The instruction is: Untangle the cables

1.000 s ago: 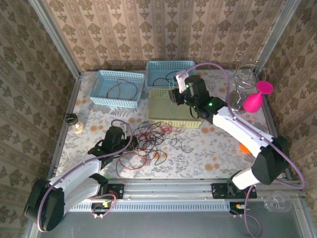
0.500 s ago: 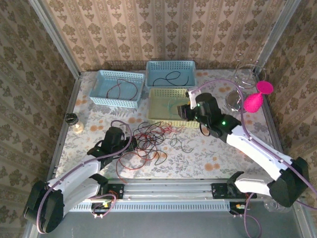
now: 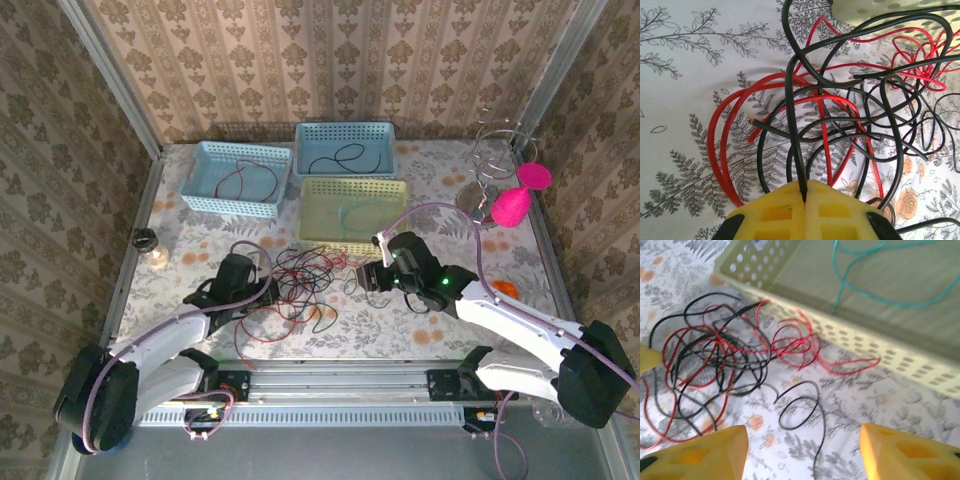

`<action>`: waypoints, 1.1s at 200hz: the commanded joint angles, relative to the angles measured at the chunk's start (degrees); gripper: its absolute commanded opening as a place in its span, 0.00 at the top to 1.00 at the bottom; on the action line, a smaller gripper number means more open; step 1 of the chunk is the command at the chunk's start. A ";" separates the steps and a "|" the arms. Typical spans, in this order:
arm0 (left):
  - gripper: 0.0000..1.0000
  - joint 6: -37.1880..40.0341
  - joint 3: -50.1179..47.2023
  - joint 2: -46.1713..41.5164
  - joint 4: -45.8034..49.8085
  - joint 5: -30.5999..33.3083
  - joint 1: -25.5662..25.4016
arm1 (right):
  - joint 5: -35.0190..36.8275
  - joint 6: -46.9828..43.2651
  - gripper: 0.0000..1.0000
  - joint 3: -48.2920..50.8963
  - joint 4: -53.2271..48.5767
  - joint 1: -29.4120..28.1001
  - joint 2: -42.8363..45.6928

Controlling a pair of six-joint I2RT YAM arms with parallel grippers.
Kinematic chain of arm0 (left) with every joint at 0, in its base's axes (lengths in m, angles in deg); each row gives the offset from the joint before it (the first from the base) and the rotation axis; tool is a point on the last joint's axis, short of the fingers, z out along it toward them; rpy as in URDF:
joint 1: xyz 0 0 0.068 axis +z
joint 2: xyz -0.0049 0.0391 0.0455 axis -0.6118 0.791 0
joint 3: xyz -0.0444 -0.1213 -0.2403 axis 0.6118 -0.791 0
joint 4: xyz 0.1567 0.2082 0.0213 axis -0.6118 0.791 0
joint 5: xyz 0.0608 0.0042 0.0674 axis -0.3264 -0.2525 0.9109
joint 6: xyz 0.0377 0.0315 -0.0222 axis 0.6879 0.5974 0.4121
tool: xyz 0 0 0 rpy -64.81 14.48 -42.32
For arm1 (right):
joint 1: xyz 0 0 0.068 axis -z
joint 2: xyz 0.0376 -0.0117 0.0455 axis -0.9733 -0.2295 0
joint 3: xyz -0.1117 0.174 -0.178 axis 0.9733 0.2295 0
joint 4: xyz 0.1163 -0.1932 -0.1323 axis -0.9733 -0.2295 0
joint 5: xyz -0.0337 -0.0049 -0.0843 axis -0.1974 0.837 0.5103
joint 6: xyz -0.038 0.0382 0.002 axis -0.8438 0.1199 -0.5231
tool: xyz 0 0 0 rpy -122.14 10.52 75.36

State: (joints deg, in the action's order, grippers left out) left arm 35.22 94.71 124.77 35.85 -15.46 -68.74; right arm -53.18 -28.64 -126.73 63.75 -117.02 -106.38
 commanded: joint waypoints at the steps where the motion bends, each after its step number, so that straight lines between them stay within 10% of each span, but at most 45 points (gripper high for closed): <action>1: 0.73 0.65 3.28 0.11 0.33 -1.20 0.44 | -1.14 1.55 0.42 -1.89 1.37 -2.05 -1.73; 33: 0.23 2.13 6.87 -3.03 7.98 1.06 0.44 | 0.83 3.15 0.43 -3.19 2.27 -5.45 -5.45; 50: 0.15 2.77 8.05 -6.22 11.82 3.33 0.69 | 0.85 3.98 0.43 -4.30 2.98 -7.02 -7.78; 163: 0.27 -2.68 1.25 -7.30 7.86 0.83 3.28 | -3.87 15.45 0.41 -4.18 7.66 -15.33 -23.29; 207: 0.29 -2.93 0.75 -0.13 2.04 0.26 2.56 | -4.71 14.51 0.85 -6.06 5.02 -16.60 -23.99; 220: 0.43 -3.48 0.28 1.97 0.77 2.00 2.16 | -2.26 13.85 0.95 -6.06 3.09 -16.68 -20.66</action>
State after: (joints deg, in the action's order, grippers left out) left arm 33.10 95.83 123.85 41.38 -14.10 -65.81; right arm -57.42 -14.41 -131.69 69.08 -133.26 -131.67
